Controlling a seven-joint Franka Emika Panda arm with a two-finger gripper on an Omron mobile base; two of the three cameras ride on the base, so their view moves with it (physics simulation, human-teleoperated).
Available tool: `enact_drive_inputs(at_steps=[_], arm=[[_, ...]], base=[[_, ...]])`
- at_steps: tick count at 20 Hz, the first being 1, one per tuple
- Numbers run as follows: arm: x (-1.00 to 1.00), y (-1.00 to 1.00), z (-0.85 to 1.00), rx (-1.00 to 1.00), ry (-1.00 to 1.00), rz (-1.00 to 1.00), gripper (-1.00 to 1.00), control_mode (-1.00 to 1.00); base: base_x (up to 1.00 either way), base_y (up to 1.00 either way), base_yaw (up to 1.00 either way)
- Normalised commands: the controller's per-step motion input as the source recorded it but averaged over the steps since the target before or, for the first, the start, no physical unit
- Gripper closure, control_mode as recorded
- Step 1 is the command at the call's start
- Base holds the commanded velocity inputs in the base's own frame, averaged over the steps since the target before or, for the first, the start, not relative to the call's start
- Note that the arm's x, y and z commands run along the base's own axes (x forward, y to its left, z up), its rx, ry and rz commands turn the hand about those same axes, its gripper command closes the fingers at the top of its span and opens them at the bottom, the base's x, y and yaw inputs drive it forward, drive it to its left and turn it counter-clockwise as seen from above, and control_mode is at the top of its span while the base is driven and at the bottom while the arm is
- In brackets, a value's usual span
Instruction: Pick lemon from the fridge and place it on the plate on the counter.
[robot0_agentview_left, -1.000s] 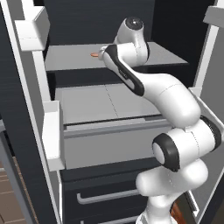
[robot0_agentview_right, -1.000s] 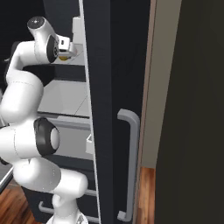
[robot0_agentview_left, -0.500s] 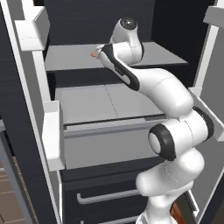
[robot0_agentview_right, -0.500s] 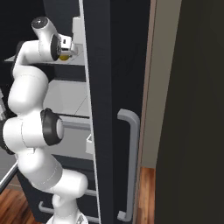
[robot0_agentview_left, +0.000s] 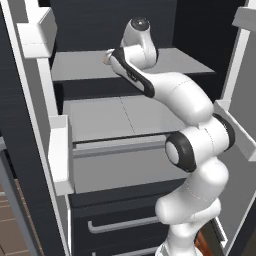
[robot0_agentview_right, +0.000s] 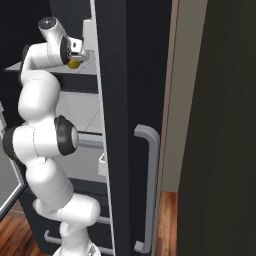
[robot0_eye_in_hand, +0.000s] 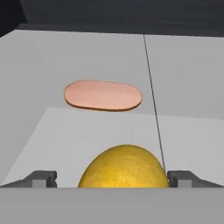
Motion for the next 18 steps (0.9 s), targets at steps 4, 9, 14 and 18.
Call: enact_drive_inputs(at_steps=[4,9,14,18], arm=[[0.0,0.0,-0.09,0.0,0.07,-0.04,-1.0,-1.0],[0.0,-0.04,-0.33,-0.03,0.14,-0.13,-1.0,-1.0],[0.11,0.0,-0.53,-0.06,0.01,-0.05,1.0,-1.0],[0.11,-0.02,-0.6,0.0,-0.05,0.0,1.0,-1.0]], base=[[0.0,0.0,0.0],[0.0,0.0,0.0],[0.0,0.0,0.0],[0.0,0.0,0.0]])
